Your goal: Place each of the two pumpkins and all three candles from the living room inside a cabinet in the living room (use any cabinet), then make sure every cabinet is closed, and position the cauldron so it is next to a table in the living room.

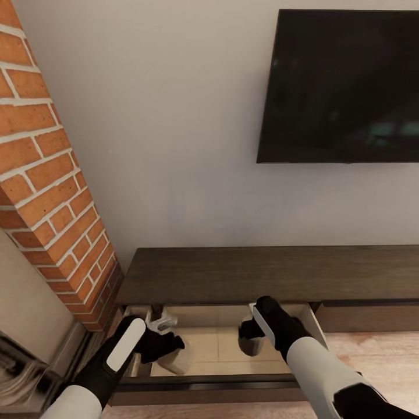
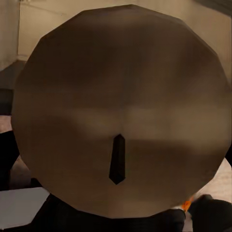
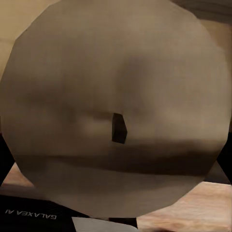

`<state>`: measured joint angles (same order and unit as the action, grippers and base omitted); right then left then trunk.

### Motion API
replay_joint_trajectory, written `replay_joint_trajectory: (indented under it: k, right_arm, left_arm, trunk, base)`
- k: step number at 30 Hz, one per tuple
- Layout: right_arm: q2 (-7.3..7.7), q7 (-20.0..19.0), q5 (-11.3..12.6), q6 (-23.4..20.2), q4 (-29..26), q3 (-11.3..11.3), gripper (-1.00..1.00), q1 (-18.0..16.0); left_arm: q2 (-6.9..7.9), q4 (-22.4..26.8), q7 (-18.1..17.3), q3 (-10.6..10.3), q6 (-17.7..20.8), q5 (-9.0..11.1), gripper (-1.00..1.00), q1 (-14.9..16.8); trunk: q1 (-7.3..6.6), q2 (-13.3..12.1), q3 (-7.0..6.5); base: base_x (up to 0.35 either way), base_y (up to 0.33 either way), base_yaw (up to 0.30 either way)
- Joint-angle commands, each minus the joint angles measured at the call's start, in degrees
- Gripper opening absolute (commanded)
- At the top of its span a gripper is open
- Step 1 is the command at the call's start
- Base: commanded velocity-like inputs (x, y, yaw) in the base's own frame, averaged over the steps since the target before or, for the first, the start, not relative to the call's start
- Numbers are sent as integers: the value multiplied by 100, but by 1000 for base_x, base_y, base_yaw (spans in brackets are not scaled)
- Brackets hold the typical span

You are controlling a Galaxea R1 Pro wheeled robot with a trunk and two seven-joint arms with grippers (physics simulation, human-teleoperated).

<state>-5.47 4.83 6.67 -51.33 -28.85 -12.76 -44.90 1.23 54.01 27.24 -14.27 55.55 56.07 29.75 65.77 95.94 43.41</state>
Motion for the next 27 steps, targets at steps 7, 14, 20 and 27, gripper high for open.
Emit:
replay_joint_trajectory:
  k: [7, 14, 20, 27]
  right_arm:
    - [-174, 22, -15, 119, 237, -86, -100, -22]
    - [-327, 27, 6, 313, 638, -88, -100, -95]
    - [-364, -23, 12, 442, 658, -97, -100, -112]
    - [-351, -16, 9, 770, 689, -112, -100, -115]
  left_arm:
    - [-456, -541, 1168, -99, -18, -1, -100, 789]
    - [-526, -1382, 1237, -102, -402, 7, -100, 1574]
    - [-638, -1710, 1240, -108, -468, 6, -100, 1673]
    - [-717, -1722, 1227, -422, -478, 29, -100, 1675]
  trunk:
    - [0, 0, 0]
    - [0, 0, 0]
    - [0, 0, 0]
    - [0, 0, 0]
  base:
    - [0, 0, 0]
    - [0, 0, 0]
    - [0, 0, 0]
    - [0, 0, 0]
